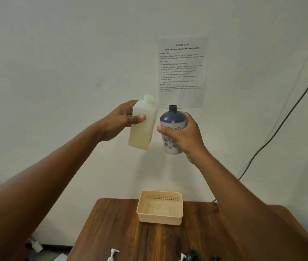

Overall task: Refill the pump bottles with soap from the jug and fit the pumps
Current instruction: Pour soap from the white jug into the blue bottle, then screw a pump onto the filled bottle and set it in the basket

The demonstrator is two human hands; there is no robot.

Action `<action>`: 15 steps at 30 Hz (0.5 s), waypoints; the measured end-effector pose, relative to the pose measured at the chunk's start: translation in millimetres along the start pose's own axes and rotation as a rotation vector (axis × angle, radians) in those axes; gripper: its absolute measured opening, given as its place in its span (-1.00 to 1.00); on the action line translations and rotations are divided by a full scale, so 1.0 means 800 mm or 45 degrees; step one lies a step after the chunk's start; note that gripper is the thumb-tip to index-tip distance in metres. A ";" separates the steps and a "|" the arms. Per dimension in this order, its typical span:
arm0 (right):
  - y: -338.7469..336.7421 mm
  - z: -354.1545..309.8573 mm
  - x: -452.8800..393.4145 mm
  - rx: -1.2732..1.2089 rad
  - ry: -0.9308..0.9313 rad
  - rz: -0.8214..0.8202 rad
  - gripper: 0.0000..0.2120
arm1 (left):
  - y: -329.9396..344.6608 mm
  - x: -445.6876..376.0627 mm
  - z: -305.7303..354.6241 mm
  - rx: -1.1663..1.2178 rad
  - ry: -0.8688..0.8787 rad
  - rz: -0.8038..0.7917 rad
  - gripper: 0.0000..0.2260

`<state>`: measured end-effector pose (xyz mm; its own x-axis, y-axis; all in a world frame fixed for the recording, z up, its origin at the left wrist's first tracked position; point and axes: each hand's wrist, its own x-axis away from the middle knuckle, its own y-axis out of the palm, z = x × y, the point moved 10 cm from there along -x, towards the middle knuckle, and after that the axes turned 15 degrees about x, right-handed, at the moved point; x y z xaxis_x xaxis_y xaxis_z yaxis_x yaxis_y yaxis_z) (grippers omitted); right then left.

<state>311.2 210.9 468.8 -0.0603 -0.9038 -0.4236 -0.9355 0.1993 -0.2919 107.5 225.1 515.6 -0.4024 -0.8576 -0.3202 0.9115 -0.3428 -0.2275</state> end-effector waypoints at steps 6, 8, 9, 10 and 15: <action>0.020 0.028 0.005 0.035 0.060 -0.039 -0.32 | -0.019 0.027 -0.042 0.057 -0.118 0.073 -0.48; 0.031 0.044 0.011 0.045 0.091 -0.052 -0.31 | -0.022 0.038 -0.058 0.034 -0.155 0.099 -0.44; 0.037 0.054 0.015 0.051 0.103 -0.054 -0.30 | -0.023 0.045 -0.068 0.024 -0.172 0.114 -0.43; 0.042 0.062 0.018 0.060 0.111 -0.055 -0.29 | -0.023 0.049 -0.077 0.019 -0.186 0.123 -0.43; 0.064 0.098 0.036 0.090 0.162 -0.068 -0.29 | -0.022 0.074 -0.125 0.022 -0.259 0.162 -0.47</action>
<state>289.2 224.3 374.6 -0.0593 -0.9537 -0.2949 -0.9119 0.1720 -0.3727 58.6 218.7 408.4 -0.2607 -0.9532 -0.1531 0.9557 -0.2323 -0.1809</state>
